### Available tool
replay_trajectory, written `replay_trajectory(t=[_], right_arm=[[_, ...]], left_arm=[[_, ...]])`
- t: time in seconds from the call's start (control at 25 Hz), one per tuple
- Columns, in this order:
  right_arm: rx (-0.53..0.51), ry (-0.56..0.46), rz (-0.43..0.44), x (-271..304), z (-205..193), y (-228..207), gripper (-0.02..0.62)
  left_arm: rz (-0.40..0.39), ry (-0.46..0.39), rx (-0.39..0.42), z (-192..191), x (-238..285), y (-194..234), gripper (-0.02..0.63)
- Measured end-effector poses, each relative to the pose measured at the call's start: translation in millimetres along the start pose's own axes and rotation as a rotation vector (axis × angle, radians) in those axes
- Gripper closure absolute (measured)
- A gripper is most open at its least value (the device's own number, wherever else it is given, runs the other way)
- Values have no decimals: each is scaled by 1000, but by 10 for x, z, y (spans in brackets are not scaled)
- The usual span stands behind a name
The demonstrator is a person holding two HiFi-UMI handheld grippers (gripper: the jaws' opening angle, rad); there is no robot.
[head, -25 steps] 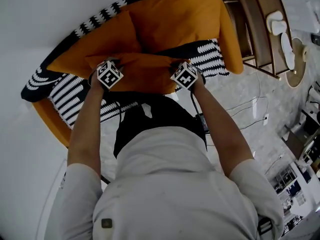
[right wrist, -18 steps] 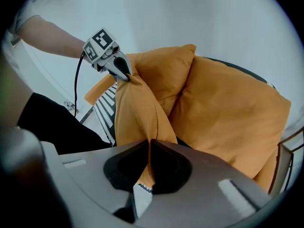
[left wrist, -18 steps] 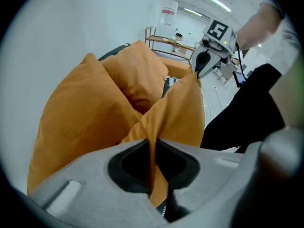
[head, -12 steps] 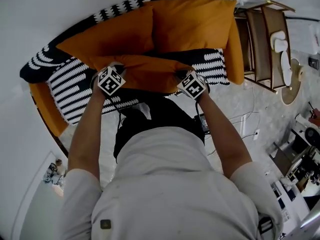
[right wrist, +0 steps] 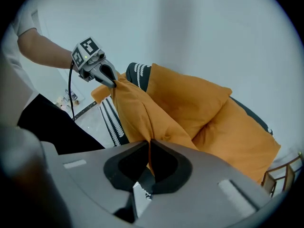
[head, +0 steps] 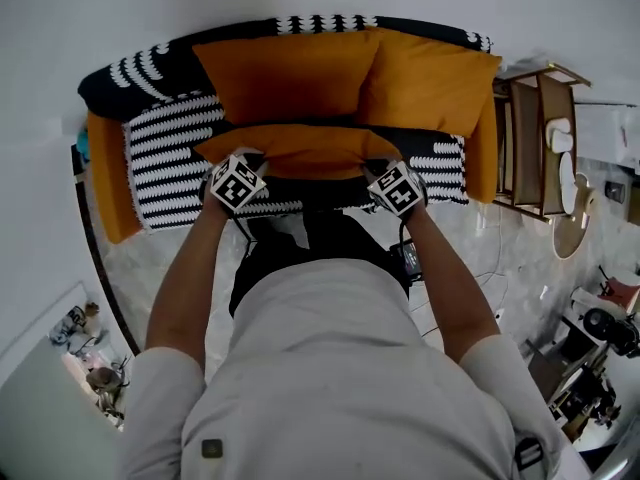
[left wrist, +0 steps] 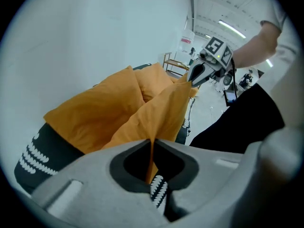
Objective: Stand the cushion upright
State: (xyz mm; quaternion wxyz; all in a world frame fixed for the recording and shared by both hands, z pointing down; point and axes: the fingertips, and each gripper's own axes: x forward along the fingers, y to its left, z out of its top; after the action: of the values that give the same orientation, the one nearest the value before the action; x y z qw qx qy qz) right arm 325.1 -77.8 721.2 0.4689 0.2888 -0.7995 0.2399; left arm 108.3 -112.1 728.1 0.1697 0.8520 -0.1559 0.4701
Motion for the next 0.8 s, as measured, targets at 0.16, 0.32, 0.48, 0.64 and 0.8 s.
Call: replay_trajectory(t=[0.16, 0.32, 0.48, 0.64, 0.8], right_arm=[[-60, -34, -23, 36, 470, 494, 577], [-124, -59, -37, 26, 995, 1088, 577], [-188, -86, -22, -13, 1488, 1577, 577], [-256, -91, 10, 27, 1927, 1937, 577], [-317, -96, 49, 133, 2279, 2182, 577]], left_arm=[[51, -49, -48, -481, -574, 77, 591], [105, -79, -75, -981, -1216, 157, 592], [150, -97, -95, -1364, -1785, 250, 592], [197, -108, -131, -1677, -2240, 387, 592], [243, -115, -167, -1931, -2567, 538, 592]])
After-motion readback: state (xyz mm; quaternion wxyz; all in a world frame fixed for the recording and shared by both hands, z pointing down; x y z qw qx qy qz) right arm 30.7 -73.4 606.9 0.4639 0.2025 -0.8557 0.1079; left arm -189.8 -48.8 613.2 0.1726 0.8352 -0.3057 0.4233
